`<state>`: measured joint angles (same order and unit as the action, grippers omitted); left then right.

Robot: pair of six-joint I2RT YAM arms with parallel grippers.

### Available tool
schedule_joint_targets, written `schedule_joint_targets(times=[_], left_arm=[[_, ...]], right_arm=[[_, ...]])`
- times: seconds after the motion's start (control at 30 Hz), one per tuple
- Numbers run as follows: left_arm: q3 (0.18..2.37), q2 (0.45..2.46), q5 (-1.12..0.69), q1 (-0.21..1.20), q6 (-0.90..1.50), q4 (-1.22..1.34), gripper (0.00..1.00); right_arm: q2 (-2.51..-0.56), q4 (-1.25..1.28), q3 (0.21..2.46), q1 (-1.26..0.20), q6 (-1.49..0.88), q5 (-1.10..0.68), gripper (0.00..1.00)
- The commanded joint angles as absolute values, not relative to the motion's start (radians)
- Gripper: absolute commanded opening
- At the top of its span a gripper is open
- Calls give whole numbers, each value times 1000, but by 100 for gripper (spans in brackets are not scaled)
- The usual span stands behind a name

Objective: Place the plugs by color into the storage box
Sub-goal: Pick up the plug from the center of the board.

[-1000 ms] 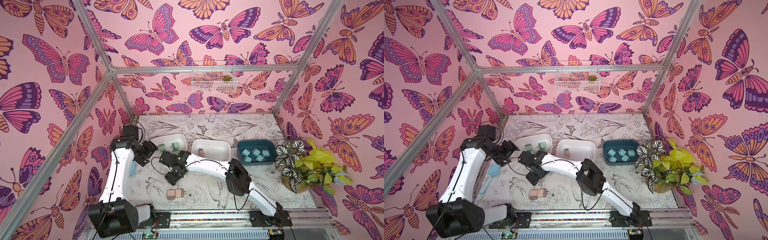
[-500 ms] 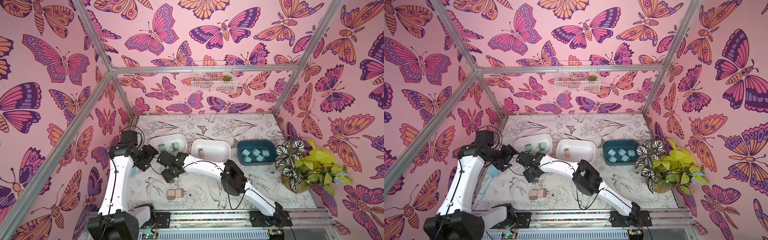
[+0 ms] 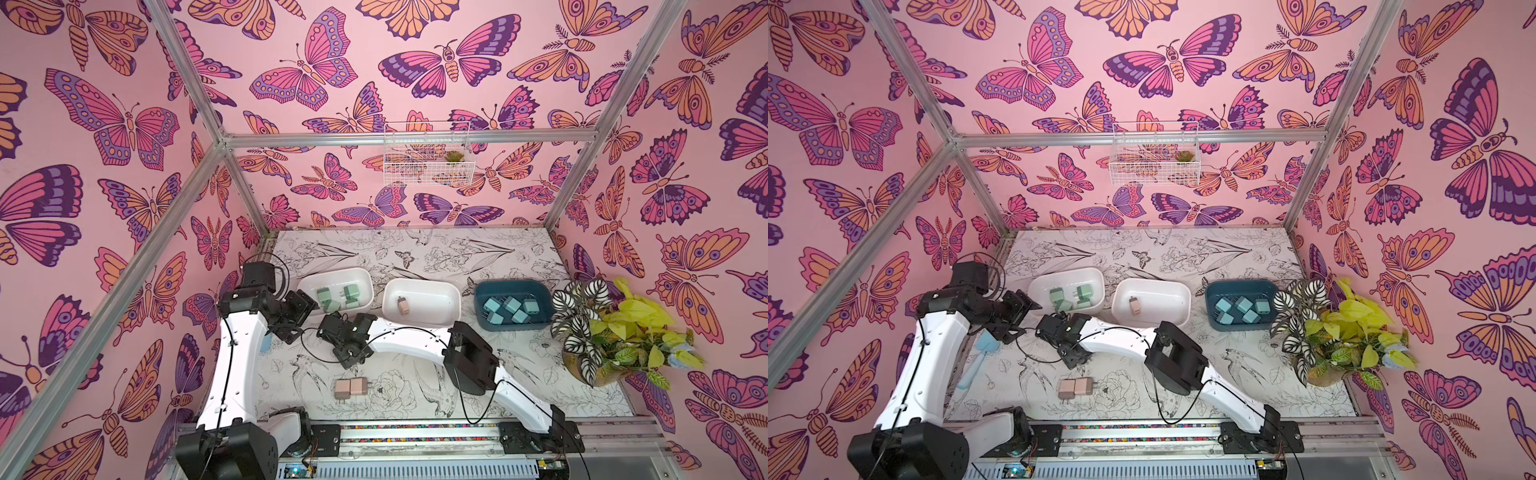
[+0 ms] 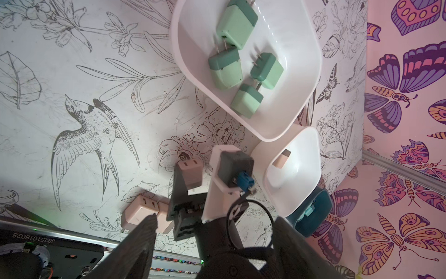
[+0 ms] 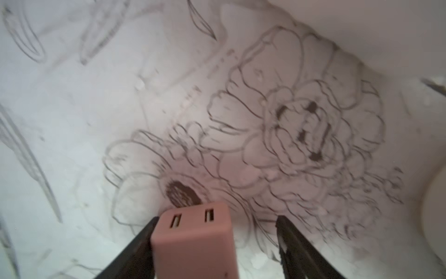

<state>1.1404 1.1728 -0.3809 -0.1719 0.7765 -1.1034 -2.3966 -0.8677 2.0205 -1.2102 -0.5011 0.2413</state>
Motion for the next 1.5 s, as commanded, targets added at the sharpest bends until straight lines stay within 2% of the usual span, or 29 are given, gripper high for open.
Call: schedule_joint_targets(times=[0.0, 0.1, 0.2, 0.47, 0.8, 1.47], left_arm=[[1113, 1169, -408, -174, 787, -1110, 77], [1106, 1167, -420, -173, 794, -1100, 77], [1110, 1163, -422, -169, 794, -1100, 77], [1087, 1128, -432, -167, 795, -1101, 77], [1068, 1104, -438, -163, 798, -1100, 77], [1052, 1098, -424, -152, 798, -1088, 77]], right_arm=[[-2310, -841, 1885, -1196, -463, 273, 75], [-2280, -778, 1829, -1177, -433, 197, 75], [-2301, -771, 1864, -1174, -365, 132, 74], [-2342, -798, 1896, -1167, -279, 70, 72], [-2321, -789, 1842, -1164, -276, 64, 47], [-2097, -867, 1844, -1130, -281, 149, 43]])
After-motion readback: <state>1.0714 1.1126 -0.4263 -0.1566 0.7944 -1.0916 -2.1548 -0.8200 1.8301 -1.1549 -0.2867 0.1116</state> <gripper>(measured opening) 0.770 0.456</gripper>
